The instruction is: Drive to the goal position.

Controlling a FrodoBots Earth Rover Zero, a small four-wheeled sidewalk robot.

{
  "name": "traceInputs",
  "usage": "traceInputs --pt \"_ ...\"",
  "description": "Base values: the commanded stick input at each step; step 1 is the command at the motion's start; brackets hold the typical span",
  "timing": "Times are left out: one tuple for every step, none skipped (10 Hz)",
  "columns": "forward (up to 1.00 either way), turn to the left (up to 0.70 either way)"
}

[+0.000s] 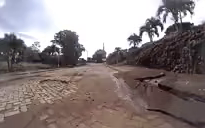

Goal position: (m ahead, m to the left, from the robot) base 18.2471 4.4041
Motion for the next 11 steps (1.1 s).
traceInputs --pt "0.7 0.0" --pt "0.7 0.0" --pt "0.7 0.0" --pt "0.7 0.0" --pt "0.7 0.0" --pt "0.7 0.0" --pt "0.7 0.0" --pt "0.7 0.0" --pt "0.7 0.0" --pt "0.7 -0.02" --pt "0.7 -0.2"
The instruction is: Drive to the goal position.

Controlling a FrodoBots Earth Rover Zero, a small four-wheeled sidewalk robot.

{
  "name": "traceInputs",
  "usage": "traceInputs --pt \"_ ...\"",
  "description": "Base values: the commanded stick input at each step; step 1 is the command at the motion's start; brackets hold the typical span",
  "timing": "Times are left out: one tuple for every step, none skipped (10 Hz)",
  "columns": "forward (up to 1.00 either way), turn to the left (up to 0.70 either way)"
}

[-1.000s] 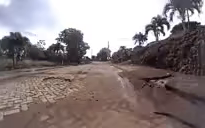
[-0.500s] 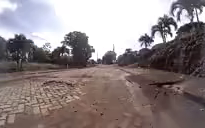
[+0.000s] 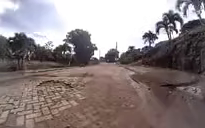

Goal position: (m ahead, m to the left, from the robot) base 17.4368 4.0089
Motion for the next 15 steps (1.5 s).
traceInputs --pt "0.7 -0.08" --pt "0.7 0.0" --pt "0.7 0.0" --pt "0.7 0.0" --pt "0.7 0.0" --pt "0.7 0.0" --pt "0.7 0.0" --pt "0.7 0.0" --pt "0.7 0.0" --pt "0.7 0.0" --pt "0.7 0.0" --pt "0.7 0.0" --pt "0.7 0.0" --pt "0.7 0.0" --pt "0.7 0.0"
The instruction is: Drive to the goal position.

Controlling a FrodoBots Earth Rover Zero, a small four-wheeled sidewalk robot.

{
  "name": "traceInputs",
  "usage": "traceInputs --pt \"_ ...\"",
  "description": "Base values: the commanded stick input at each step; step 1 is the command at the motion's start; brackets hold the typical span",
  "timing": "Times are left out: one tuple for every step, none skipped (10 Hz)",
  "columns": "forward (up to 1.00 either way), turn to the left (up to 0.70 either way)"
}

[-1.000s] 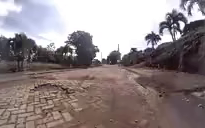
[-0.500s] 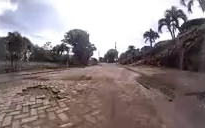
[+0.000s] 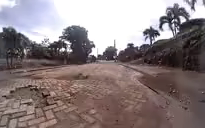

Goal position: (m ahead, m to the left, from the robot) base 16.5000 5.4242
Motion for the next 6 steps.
traceInputs --pt "0.7 0.0" --pt "0.7 0.0" --pt "0.7 -0.23" --pt "0.7 -0.08" --pt "0.7 0.0" --pt "0.7 0.0"
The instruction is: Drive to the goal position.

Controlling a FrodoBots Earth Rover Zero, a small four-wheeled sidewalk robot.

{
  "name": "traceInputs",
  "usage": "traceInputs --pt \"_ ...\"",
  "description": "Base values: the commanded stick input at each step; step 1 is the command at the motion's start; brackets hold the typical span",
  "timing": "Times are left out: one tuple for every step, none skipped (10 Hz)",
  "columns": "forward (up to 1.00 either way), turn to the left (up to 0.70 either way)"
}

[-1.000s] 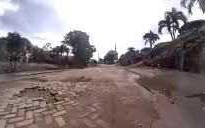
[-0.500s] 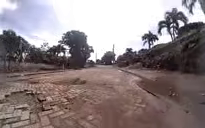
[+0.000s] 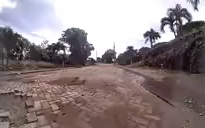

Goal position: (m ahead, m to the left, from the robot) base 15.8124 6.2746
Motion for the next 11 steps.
traceInputs --pt "0.7 0.0" --pt "0.7 0.0" --pt "0.7 0.0" --pt "0.7 0.0" --pt "0.7 0.0" --pt "0.7 0.0" --pt "0.7 0.0" --pt "0.7 0.0" --pt "0.7 0.0" --pt "0.7 0.0" --pt "0.7 0.0"
